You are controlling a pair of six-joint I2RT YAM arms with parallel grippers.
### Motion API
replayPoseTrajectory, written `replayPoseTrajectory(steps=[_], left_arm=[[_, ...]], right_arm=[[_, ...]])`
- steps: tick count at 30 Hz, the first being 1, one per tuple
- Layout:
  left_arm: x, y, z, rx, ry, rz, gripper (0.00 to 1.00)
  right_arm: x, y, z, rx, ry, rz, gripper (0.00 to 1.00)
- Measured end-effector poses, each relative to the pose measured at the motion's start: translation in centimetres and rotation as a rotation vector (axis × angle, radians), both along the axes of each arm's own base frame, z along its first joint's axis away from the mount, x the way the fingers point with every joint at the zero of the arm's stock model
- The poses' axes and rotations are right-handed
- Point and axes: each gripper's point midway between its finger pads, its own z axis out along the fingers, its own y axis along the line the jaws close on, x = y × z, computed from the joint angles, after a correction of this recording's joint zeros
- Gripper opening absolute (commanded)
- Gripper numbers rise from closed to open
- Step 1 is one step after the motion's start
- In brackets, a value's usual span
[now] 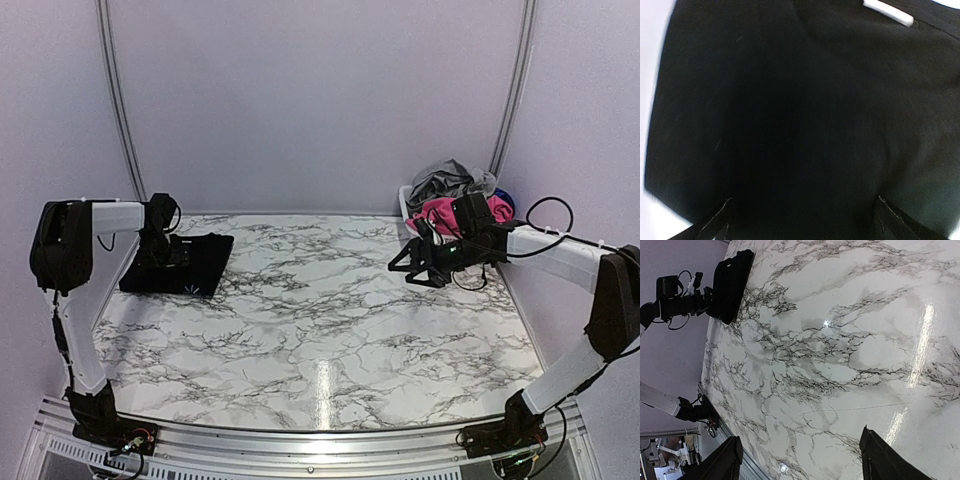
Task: Fold and stack the mixed laundry pile
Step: Move the square folded T-shirt to the center of the board.
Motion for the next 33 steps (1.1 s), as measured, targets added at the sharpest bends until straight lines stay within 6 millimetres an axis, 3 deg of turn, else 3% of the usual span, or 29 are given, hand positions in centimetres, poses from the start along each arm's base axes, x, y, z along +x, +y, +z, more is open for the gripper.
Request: replayPoseTrajectory(steps=[6, 8, 10, 15, 17, 21, 27, 33], left_arm=[[-5.0, -0.7, 5.0, -0.051, -0.06, -0.007, 0.97], [-6.9, -0.9, 5.9, -0.068, -0.074, -0.011, 0.96], [-9.0, -1.1, 5.5, -0.083, -0.056, -0.016, 0.95], [-13.4, -2.7, 1.3, -0.086, 0.08, -0.047, 0.95], [-14.2, -3.8, -0.2, -0.087, 0.124, -0.07, 0.95], [-13.7, -5.1, -2.1, -0.095, 0.165, -0.081, 0.94], [-8.6, -5.5, -2.1, -0.088, 0.114, -0.06, 0.93], [-3.6, -5.2, -2.0, -0.074, 0.064, -0.069, 0.93]], right_arm=[[-0.2, 0.0, 0.1, -0.007, 0.005, 0.007, 0.77], [0.0, 0.0, 0.3, -0.007, -0.005, 0.01, 0.79], [0.0, 0.0, 0.4, -0.009, -0.008, 0.01, 0.82], [0.5, -0.9, 0.4, -0.03, -0.02, -0.006, 0.94], [1.4, -2.0, 0.9, -0.042, -0.039, -0.036, 0.99], [4.1, -5.6, 3.0, -0.069, -0.11, -0.14, 0.98], [7.3, -12.1, 6.8, -0.084, -0.203, -0.338, 0.98], [8.5, -16.2, 9.2, -0.037, -0.257, -0.468, 0.99]])
